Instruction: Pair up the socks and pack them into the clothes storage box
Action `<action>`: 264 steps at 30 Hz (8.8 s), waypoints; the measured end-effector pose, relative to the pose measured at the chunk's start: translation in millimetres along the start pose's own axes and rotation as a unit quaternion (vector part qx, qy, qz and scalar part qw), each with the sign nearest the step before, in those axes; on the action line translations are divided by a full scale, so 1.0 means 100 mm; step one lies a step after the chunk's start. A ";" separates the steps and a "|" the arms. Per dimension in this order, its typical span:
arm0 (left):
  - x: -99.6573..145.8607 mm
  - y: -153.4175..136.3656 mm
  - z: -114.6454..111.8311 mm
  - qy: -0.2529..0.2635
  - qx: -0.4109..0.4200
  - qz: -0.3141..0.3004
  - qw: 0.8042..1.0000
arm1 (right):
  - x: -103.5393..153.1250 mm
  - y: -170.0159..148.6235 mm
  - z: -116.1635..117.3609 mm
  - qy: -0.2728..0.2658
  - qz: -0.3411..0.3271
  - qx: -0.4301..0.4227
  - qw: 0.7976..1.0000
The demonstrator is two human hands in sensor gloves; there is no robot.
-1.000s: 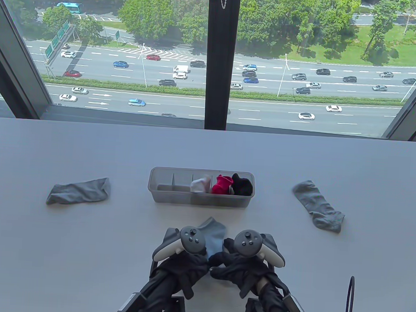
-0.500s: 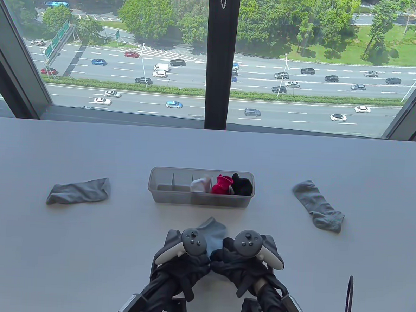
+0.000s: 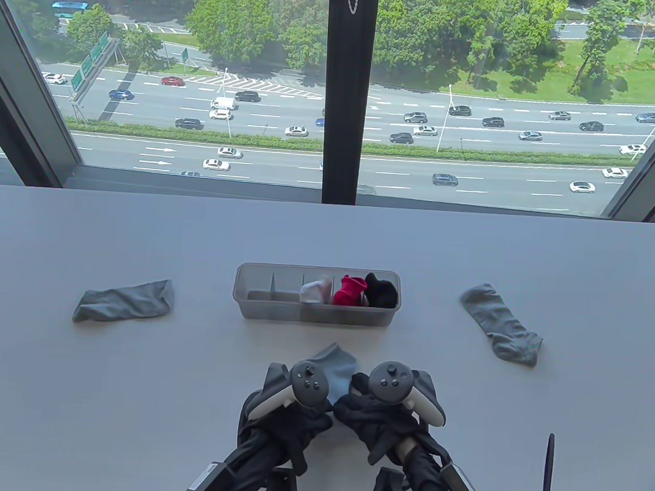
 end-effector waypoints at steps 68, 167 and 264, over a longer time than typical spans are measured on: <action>0.02 -0.02 0.03 0.046 -0.017 -0.006 0.999 | 0.04 -0.01 -0.03 -0.024 -0.011 -0.048 0.999; 0.37 0.25 0.22 0.241 -0.153 -0.004 0.958 | 0.24 0.33 -0.27 -0.184 -0.099 -0.047 0.977; 0.54 0.16 0.37 0.299 0.152 -0.207 0.919 | 0.26 0.21 -0.34 -0.159 -0.104 -0.272 0.943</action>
Point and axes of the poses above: the tracker on the back of each hand, its own y axis roughly to the thumb side, its own x axis roughly from the fingertips to the wrist, z = x × y, the point moved 1 cm from there along -x, roughly from the wrist to the fingertips, and after that the axes turned 10 degrees about -y, right-handed, at the moved point
